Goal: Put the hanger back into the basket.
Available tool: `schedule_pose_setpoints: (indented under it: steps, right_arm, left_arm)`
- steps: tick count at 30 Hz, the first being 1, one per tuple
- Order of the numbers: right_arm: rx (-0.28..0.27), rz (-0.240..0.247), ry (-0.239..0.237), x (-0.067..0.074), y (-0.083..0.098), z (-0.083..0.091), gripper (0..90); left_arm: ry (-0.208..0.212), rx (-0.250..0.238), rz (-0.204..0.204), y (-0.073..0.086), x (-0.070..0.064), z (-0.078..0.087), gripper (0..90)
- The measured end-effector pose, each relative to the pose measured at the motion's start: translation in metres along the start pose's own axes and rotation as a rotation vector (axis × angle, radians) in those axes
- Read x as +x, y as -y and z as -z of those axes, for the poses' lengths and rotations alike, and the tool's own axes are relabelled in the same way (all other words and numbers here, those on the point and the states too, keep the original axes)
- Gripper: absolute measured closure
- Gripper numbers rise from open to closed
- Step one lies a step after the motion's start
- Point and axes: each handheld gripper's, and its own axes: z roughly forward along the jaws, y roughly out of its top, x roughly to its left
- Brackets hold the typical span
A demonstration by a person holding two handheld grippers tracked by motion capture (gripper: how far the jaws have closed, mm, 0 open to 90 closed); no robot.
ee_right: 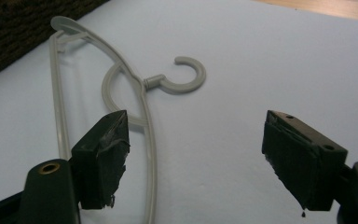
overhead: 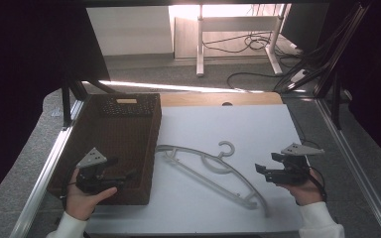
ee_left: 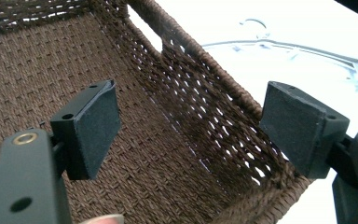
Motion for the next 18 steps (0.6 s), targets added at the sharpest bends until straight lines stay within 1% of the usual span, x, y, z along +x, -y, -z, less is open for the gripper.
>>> schedule_pose_setpoints:
  steps: [1,4,7,8,10,13,18]
  right_arm:
    - [0.010,0.003,0.018,-0.0011,0.0019,-0.0011,23.0]
    - [0.026,0.001,0.041,-0.0026,0.0027,-0.0019,23.0]
    - [0.032,-0.006,0.043,-0.0028,0.0015,-0.0028,23.4]
    - [0.042,-0.006,0.039,-0.0022,0.0008,-0.0036,23.4]
    - [0.054,0.002,0.046,-0.0013,-0.0007,-0.0049,23.7]
    - [0.059,0.009,0.046,0.0001,-0.0021,-0.0063,24.1]
    - [0.075,0.012,0.049,0.0000,-0.0018,-0.0084,24.7]
  left_arm:
    - [0.003,0.003,-0.001,0.0004,0.0010,-0.0007,19.7]
    - [-0.003,0.012,0.003,0.0035,0.0012,-0.0002,19.7]
    - [-0.006,0.011,0.006,0.0047,0.0005,0.0016,19.7]
    - [-0.007,0.008,0.001,0.0062,-0.0010,0.0042,19.7]
    - [-0.011,0.009,-0.001,0.0069,-0.0017,0.0052,19.7]
    - [-0.016,0.003,0.007,0.0080,-0.0026,0.0083,19.8]
    - [-0.019,0.009,0.007,0.0086,-0.0021,0.0078,19.8]
